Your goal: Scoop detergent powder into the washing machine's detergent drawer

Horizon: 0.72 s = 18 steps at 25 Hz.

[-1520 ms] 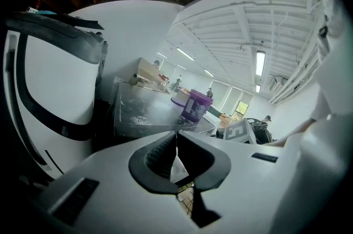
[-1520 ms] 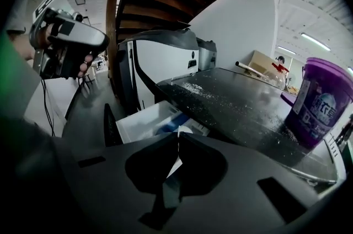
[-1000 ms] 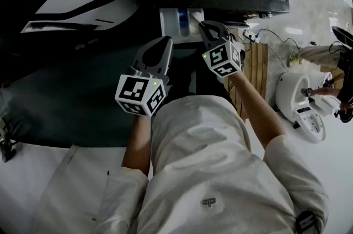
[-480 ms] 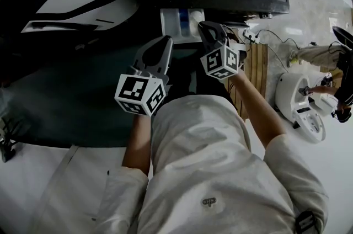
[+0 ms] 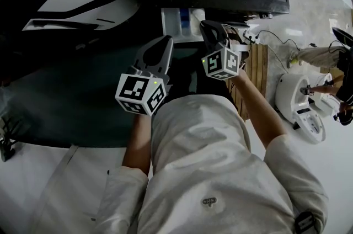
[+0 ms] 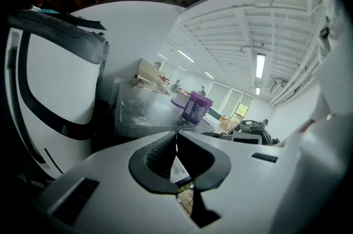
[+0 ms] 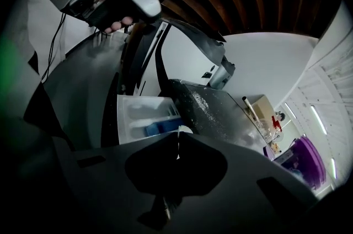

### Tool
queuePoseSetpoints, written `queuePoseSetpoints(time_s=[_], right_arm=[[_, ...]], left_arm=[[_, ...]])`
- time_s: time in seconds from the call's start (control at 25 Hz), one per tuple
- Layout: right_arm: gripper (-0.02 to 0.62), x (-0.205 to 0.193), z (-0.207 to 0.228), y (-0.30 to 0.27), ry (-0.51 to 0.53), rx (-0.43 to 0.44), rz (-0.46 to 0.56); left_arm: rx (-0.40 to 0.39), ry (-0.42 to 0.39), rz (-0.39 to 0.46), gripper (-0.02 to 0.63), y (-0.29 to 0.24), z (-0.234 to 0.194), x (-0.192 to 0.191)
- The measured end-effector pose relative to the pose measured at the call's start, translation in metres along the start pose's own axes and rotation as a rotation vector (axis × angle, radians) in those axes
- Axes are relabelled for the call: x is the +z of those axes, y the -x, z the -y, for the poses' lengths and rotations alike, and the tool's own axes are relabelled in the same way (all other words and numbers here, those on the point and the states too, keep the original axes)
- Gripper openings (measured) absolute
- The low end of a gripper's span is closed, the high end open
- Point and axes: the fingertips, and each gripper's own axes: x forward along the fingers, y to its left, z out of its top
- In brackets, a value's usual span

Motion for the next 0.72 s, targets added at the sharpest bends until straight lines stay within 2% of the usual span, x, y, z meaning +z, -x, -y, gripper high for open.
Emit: queuePoseSetpoints(time_s=[0.36, 0.72], right_arm=[[0.010, 0.004, -0.005, 0.007, 0.166, -0.024, -0.003], [0.010, 0.002, 0.002, 0.013, 0.021, -0.019, 0.018]], left_arm=[[-0.009, -0.007, 0.001, 0.023, 0.000, 0.005, -0.001], [-0.013, -0.009, 0.009, 0.023, 0.002, 0.008, 0.001]])
